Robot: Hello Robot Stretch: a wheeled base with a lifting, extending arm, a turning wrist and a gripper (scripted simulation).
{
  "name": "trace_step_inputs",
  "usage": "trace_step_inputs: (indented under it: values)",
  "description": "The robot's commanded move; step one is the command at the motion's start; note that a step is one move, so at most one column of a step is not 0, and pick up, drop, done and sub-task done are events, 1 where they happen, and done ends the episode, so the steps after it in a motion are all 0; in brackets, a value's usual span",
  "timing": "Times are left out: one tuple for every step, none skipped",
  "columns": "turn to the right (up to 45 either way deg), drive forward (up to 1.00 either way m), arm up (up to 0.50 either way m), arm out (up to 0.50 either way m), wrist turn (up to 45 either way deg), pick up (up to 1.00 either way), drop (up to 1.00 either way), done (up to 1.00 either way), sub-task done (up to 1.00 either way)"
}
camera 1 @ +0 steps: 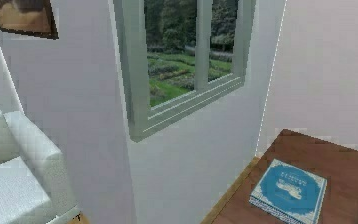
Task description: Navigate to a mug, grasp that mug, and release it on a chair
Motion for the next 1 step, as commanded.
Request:
trace_step_inputs:
  values:
    - [0.0,0.0,0.0,0.0,0.0,0.0,0.0,1.0,0.0]
